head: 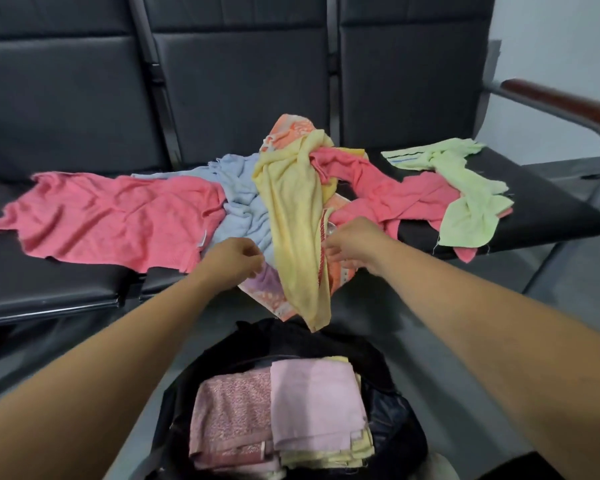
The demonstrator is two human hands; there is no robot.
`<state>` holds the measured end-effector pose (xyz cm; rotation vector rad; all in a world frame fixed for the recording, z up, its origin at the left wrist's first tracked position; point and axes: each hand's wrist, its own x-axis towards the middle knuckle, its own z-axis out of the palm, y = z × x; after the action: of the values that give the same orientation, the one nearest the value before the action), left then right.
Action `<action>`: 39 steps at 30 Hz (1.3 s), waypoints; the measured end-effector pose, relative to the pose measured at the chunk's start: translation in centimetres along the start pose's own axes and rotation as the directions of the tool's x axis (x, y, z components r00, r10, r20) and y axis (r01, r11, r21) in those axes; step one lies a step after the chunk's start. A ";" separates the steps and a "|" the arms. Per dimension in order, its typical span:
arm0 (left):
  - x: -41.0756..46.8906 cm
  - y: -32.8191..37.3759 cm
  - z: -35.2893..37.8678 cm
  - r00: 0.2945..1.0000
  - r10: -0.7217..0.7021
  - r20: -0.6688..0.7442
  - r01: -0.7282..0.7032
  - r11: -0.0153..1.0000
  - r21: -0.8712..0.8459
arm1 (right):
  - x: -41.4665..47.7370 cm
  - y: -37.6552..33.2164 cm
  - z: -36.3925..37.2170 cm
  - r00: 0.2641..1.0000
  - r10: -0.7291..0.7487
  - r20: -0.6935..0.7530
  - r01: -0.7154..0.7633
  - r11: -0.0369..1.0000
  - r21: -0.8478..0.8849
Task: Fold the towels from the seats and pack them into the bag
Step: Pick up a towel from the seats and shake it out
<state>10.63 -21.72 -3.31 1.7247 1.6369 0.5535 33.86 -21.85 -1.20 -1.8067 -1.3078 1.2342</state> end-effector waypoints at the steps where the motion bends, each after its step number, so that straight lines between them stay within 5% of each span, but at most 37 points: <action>1: 0.4 0.6 -0.5 1.000 0.000 -0.024 -0.001 1.000 -0.021 | 0.4 -0.7 0.0 1.000 -0.014 -0.015 0.014 1.000 0.002; 8: 3.9 0.6 2.7 0.988 -0.061 -0.141 0.055 0.997 -0.047 | 2.2 1.8 3.0 1.000 0.014 -0.022 -0.015 0.997 -0.073; 14: 4.9 0.3 5.2 0.992 -0.016 -0.129 0.006 0.997 -0.077 | 3.6 3.9 3.5 0.993 -0.064 -0.102 0.061 0.998 -0.026; 18: 4.3 1.4 4.6 0.962 0.035 -0.269 -0.078 0.986 -0.150 | 3.2 2.1 3.2 0.964 -0.179 -0.195 0.185 0.983 0.010; 23: 2.3 4.0 1.5 0.935 0.021 -0.354 -0.181 0.887 -0.424 | 1.0 -0.9 0.5 0.932 -0.228 -0.281 0.274 0.952 0.135; 30: -1.3 8.2 -3.2 0.952 -0.088 -0.292 -0.167 0.652 -0.739 | -3.7 -2.9 -1.1 0.940 -0.132 -0.313 0.167 0.982 0.089; 35: -4.7 10.5 -5.7 0.947 0.122 -0.297 -0.287 0.734 -0.615 | -7.6 -5.2 0.0 0.896 -0.444 -0.022 0.445 0.894 0.047; 39: -6.6 12.0 -8.5 0.904 0.195 -0.380 -0.366 0.813 -0.453 | -9.8 -8.0 0.8 0.801 -0.597 -0.043 0.599 0.798 0.065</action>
<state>12.05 -26.30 12.09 1.5201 1.2594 1.3499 29.07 -28.29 8.63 -1.1897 -1.6259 0.8850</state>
